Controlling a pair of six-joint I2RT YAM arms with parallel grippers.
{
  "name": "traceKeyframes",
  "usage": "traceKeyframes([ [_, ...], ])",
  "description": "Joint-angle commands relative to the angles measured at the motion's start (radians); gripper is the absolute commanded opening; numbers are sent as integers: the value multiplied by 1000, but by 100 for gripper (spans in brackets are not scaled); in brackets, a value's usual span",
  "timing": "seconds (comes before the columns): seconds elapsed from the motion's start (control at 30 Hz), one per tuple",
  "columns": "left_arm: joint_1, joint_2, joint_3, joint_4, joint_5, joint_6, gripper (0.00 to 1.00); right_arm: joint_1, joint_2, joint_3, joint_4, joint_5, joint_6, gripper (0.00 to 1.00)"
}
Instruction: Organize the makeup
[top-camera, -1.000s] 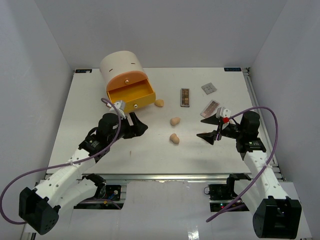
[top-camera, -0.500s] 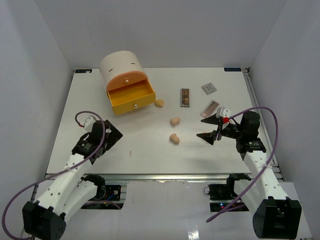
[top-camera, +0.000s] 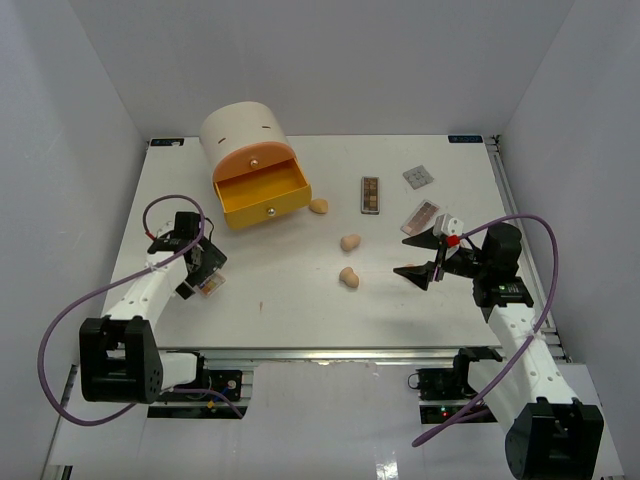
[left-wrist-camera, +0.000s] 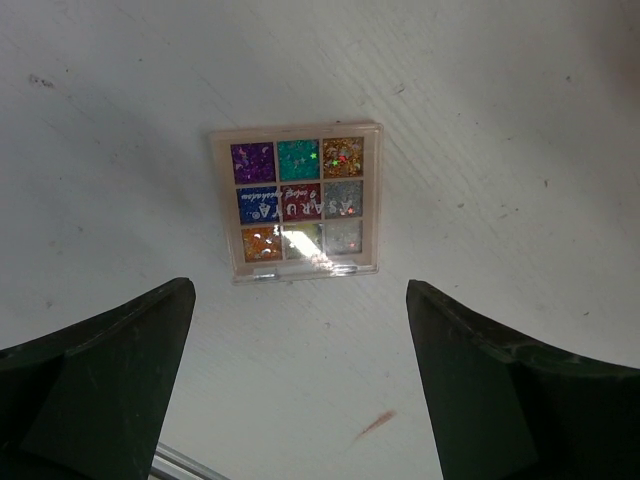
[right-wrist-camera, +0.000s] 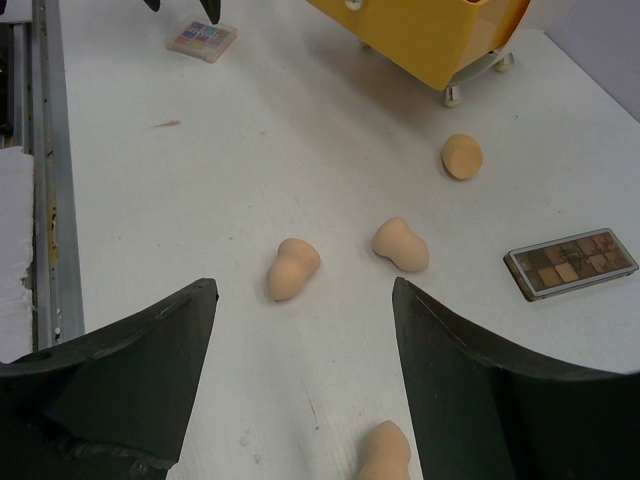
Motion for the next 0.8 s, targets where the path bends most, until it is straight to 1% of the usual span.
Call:
traceKeyframes([
  [0.0,14,41,45,20,8,43,98,-7,-15,36,7,-12,3,77],
  [0.23,34,86,6,55,15,58,98,-7,-12,35,6,-10,2,77],
  [0.43,44,163,36,67,23,62,98,-7,-9,33,6,-8,0,77],
  [0.57,92,192,33,79,47,65,98,-7,-9,33,6,-8,0,77],
  [0.77,104,218,29,79,44,74,98,-7,-9,33,6,-10,0,77],
])
